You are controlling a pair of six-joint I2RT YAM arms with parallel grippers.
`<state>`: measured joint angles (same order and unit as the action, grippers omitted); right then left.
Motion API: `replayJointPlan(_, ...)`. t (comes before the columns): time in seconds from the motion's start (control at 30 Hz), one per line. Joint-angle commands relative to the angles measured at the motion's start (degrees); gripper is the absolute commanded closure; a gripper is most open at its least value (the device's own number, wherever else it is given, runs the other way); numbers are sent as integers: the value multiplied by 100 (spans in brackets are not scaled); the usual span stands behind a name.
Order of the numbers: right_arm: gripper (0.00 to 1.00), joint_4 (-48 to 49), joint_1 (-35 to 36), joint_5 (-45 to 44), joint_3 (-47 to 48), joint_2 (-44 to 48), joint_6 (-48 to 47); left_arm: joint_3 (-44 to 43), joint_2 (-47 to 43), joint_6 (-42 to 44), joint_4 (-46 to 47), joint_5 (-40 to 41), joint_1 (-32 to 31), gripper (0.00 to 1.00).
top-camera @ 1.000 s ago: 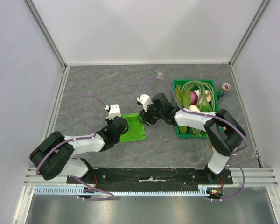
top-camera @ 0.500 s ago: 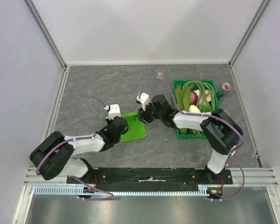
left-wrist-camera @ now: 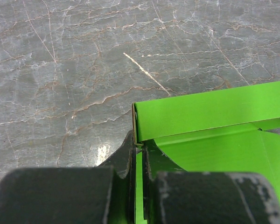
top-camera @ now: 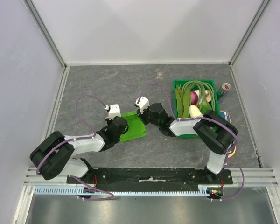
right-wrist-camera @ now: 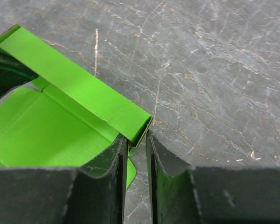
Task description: Fold the paper box
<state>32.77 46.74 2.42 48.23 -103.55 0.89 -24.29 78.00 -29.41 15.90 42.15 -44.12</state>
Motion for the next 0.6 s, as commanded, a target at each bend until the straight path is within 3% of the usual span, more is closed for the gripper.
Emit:
replayJointPlan(0.0, 76, 984, 186, -908, -129, -192, 218, -102, 84, -100, -17, 4, -18, 98)
replayJointPlan(0.1, 83, 1187, 283, -1215, -173, -297, 307, -76, 58, -126, -17, -5, -18, 98)
replayJointPlan(0.2, 83, 1432, 441, -1593, -208, -420, 368, -84, 40, -135, -8, 4, -27, 98)
replayJointPlan(0.37, 85, 1811, 810, -2876, -261, -614, 403, -146, 128, -188, 1, -14, -18, 98)
replayJointPlan(0.5, 100, 2145, 1117, -3860, -200, -938, 562, -154, 172, -380, -34, 4, -18, 98)
replayJointPlan(0.57, 100, 2346, 1275, -4857, -130, -1079, 649, -225, 233, -478, -148, 4, -27, 98)
